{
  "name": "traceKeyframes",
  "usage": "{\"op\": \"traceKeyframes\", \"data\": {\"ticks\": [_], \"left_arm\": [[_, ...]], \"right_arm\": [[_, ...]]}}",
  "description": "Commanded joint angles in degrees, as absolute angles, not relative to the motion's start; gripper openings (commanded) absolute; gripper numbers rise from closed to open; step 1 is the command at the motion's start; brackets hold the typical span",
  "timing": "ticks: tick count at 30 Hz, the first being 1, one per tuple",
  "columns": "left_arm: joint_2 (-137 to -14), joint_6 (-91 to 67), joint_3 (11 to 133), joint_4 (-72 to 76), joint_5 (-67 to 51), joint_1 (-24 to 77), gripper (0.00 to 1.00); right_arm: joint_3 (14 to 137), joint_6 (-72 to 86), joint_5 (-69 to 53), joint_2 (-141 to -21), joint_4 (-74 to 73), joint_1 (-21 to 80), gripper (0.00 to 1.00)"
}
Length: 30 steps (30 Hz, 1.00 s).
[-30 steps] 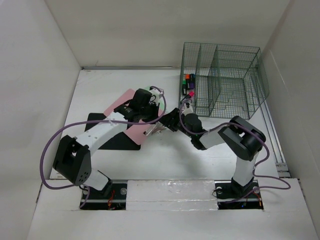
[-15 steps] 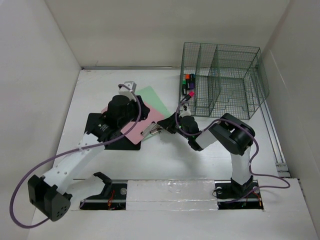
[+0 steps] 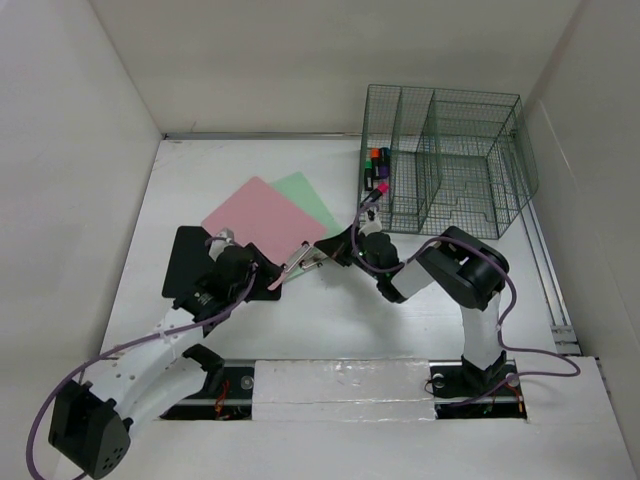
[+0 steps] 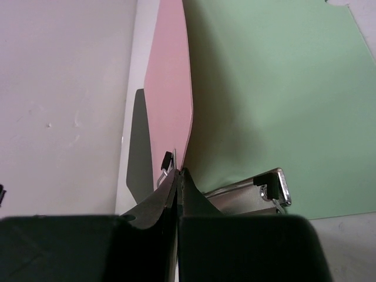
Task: Organize the desk
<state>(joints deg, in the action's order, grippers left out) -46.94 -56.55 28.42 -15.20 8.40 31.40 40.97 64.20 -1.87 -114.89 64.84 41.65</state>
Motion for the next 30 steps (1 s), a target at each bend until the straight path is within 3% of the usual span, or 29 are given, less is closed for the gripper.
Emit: {"op": "traceKeyframes", "data": {"ticks": [1, 9, 15, 25, 27, 28, 30], "left_arm": [[-46.1, -63.9, 24.3, -11.0, 8.3, 31.4, 0.56], [-53.3, -51.4, 26.5, 1.1, 6.2, 31.4, 0.57], [-65.9, -45.4, 36.3, -1.8, 7.7, 36.7, 0.56], [-68.3, -43.6, 35.5, 5.7, 9.8, 37.3, 0.5], [-70.6, -43.8, 35.0, 5.4, 10.3, 37.3, 0.49], [-71.2, -43.7, 34.5, 5.8, 10.1, 37.3, 0.48], [-72.7, -44.1, 33.2, 7.3, 9.8, 37.3, 0.44]], "right_arm": [[39.6, 63.4, -1.4, -113.3, 70.9, 41.6, 0.0], [35.1, 63.3, -2.1, -112.4, 73.9, 41.6, 0.0], [27.6, 62.9, -2.4, -109.7, 77.2, 41.6, 0.0], [15.2, 64.7, -3.0, -108.6, 84.5, 42.6, 0.0], [14.9, 64.6, -3.2, -109.2, 83.9, 42.6, 0.06], [14.9, 64.6, -3.4, -109.4, 83.7, 42.6, 0.21], [15.6, 64.6, -4.3, -110.5, 84.9, 43.2, 0.34]]}}
